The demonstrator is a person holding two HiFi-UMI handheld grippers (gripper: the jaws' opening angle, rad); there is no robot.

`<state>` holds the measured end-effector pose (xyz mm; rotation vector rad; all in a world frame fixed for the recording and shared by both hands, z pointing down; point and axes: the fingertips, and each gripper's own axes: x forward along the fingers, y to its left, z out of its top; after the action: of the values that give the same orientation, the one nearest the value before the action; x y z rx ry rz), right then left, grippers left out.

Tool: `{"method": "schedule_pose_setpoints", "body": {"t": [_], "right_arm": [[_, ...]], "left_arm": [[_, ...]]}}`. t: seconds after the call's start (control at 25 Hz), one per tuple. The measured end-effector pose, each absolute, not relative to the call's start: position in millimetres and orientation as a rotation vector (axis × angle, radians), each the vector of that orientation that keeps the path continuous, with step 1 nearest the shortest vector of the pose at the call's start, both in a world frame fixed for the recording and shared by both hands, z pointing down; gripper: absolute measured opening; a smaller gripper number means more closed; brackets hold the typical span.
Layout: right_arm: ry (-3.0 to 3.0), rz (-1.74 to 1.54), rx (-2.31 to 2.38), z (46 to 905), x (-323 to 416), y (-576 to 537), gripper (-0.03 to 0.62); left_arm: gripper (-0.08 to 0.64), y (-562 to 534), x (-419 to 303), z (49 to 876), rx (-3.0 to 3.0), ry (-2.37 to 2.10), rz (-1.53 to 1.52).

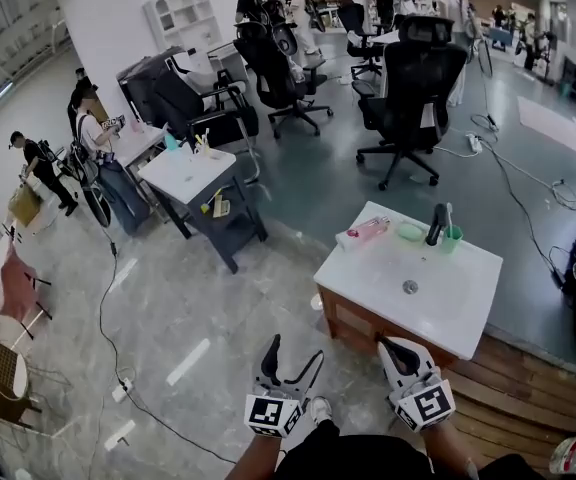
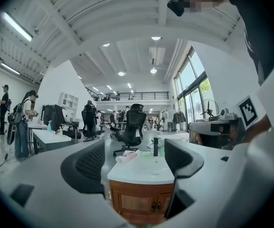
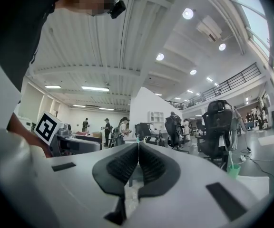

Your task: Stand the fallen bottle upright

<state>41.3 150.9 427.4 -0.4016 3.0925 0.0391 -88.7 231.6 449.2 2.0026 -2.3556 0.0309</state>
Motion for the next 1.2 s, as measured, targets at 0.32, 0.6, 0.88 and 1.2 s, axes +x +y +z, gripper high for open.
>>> {"method": "schedule_pose_setpoints", "body": {"t": [0.32,0.6,0.88,1.2], "right_arm": [[3.058,0.088,-0.480,410.8,-49.3,104.3,0.015],[3.061,0.090,-0.571,416.8,-105.4,78.9,0.015],[3.080,0.106,-0.639,421.0,-129.6,59.1,0.016],[3.081,0.030,-0.703,443.2,-136.9,15.7,0.015]], "left_arm": [[0.373,174.1,-188.7,443.2,2.082,-2.304,0.050],[0.373,135.3,-235.8,452.3,2.166,-2.176,0.082],[0.373,99.8,-261.3,455.8,2.240,-2.096,0.075],[0.373,39.8,-272.1,471.8,2.277,-2.008,0.139]]}}
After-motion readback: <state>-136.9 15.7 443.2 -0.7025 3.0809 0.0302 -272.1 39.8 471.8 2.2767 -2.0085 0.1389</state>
